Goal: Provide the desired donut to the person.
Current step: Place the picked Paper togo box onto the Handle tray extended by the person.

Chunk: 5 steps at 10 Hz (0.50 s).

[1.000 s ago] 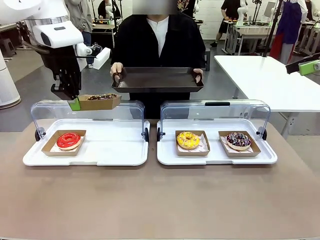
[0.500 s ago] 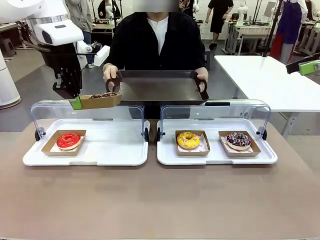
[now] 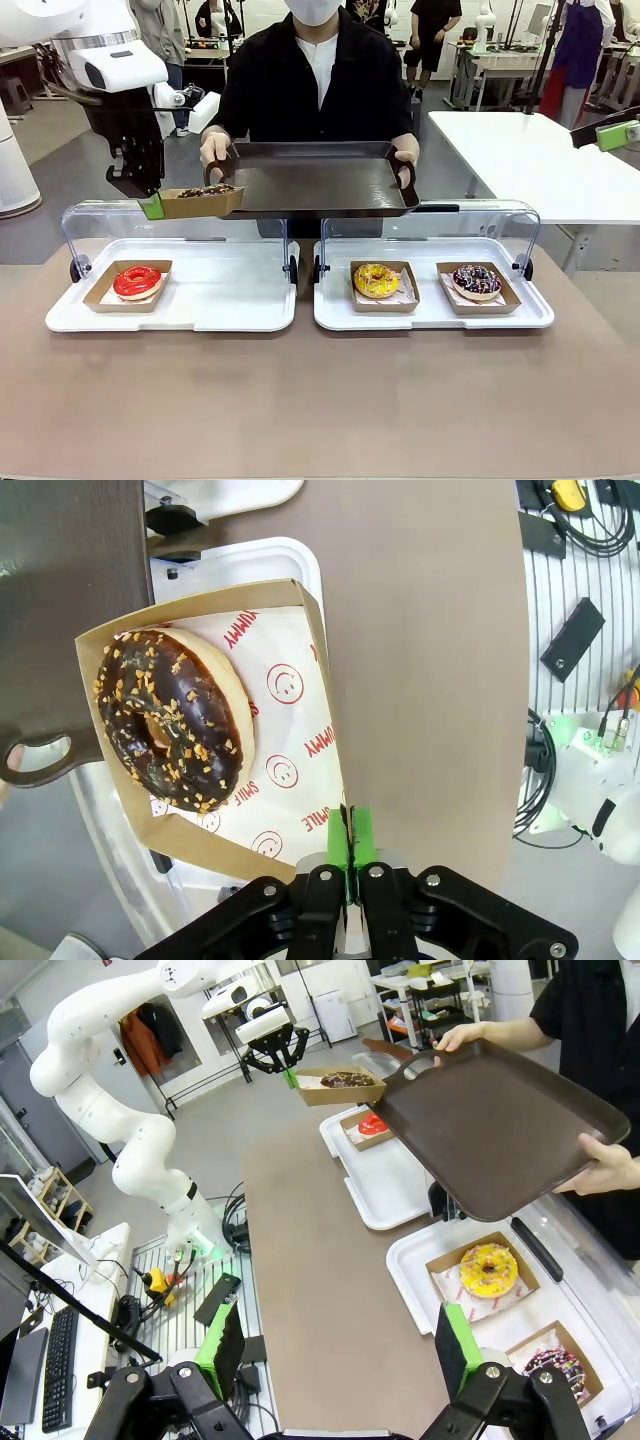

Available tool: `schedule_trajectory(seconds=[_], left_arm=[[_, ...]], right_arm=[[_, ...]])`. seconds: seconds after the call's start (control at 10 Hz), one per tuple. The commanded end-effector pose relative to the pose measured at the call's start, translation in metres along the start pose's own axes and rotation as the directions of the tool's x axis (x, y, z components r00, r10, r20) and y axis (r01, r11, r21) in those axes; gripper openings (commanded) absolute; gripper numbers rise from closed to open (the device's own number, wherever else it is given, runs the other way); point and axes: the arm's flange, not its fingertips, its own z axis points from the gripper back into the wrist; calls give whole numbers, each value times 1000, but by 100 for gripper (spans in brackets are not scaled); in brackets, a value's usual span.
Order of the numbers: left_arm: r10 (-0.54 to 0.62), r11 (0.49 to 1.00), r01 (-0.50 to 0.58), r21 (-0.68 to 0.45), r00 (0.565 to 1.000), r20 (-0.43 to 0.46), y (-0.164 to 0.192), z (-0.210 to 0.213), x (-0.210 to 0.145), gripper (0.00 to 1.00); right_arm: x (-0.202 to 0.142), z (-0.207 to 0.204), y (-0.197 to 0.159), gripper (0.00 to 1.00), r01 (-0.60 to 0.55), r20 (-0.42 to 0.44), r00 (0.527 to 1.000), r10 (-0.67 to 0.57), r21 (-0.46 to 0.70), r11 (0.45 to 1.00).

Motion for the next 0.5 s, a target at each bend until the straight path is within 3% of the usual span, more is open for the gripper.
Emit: schedule_trajectory(seconds=[0.0, 0.3, 0.4], left_arm=[[-4, 1000, 4, 9, 1000, -12, -3, 2, 0, 0], [0, 1000, 0, 0, 1000, 0, 0, 0, 0, 1], [0, 999, 0, 41, 1000, -6, 3, 17, 0, 1]], right_arm=[[2, 0, 1, 100, -10, 11, 1000, 10, 6, 1000], [2, 0, 1, 100, -10, 11, 1000, 10, 6, 1000], [2, 0, 1, 100, -10, 11, 1000, 10, 6, 1000]])
